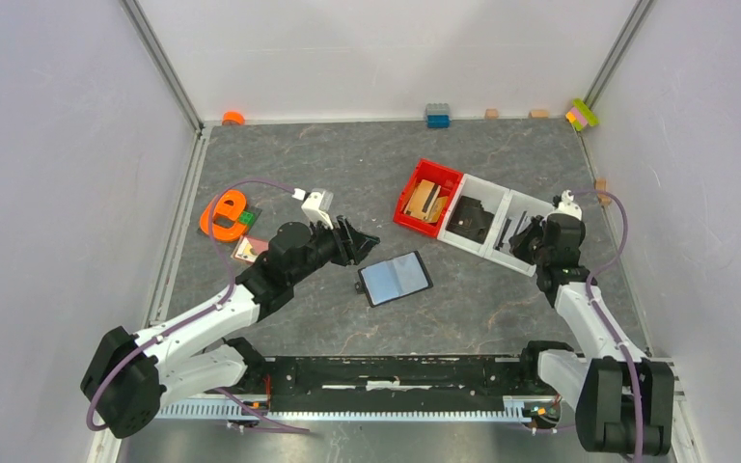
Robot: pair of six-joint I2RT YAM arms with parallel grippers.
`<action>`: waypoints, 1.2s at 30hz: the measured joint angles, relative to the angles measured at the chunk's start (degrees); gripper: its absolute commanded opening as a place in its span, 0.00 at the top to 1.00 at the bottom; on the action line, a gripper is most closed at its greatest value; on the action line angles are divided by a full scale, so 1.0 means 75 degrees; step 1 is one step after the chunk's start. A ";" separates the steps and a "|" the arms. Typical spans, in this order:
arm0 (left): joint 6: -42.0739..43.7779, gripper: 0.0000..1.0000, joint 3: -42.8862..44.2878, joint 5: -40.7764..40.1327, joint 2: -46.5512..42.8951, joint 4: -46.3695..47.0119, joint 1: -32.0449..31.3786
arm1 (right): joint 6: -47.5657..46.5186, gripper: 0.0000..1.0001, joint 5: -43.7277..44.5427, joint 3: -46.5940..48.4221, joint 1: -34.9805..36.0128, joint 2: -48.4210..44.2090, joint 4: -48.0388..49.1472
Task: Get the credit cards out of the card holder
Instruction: Place the credit card in the storage box, then pick up the card holder from the center of the board.
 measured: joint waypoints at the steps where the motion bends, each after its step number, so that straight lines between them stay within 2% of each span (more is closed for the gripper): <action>1: 0.0000 0.41 0.0000 -0.0009 0.0000 -0.0003 0.0000 | 0.0003 0.94 -0.0125 -0.0026 -0.0052 0.0090 0.0070; 3: 0.0000 0.41 0.0000 -0.0026 0.0000 -0.0009 0.0000 | 0.0032 0.59 -0.0385 -0.0044 -0.0166 0.0283 0.0178; 5: 0.0000 0.40 0.0000 -0.0058 0.0000 -0.0009 0.0000 | 0.0055 0.42 -0.0527 -0.0044 -0.0289 0.0393 0.0210; 9: 0.0000 0.40 0.0003 -0.0073 0.0000 -0.0015 0.0000 | 0.0093 0.39 -0.0723 -0.0152 -0.0420 0.0204 0.0335; 12: 0.0006 0.40 0.0047 -0.0070 0.0006 -0.0143 0.0000 | 0.0041 0.31 -0.0950 -0.0262 -0.0425 -0.0256 0.0335; 14: 0.0029 0.40 0.0152 -0.0070 0.0035 -0.0289 0.0000 | -0.0067 0.18 -0.1227 -0.0274 -0.0423 -0.0705 0.0350; 17: 0.0119 0.40 0.0323 -0.0076 0.0134 -0.0434 0.0000 | -0.0248 0.08 -0.1763 -0.0358 -0.0376 -0.1480 0.0659; 20: 0.0152 0.39 0.0527 -0.0076 0.0283 -0.0778 0.0000 | -0.0437 0.09 -0.2229 -0.0373 -0.0111 -0.1746 0.0944; 25: 0.0251 0.39 0.1005 -0.0061 0.0764 -0.1644 -0.0003 | -0.0892 0.10 -0.2608 -0.0160 0.1352 -0.0892 0.1005; 30: 0.0597 0.38 0.1749 0.0012 0.1644 -0.2716 -0.0122 | -0.1169 0.14 -0.2527 0.0262 0.2465 0.0341 0.0609; 36: 0.0912 0.35 0.2259 -0.0087 0.2457 -0.3666 -0.0562 | -0.1265 0.16 -0.2157 0.0469 0.3171 0.0813 0.0391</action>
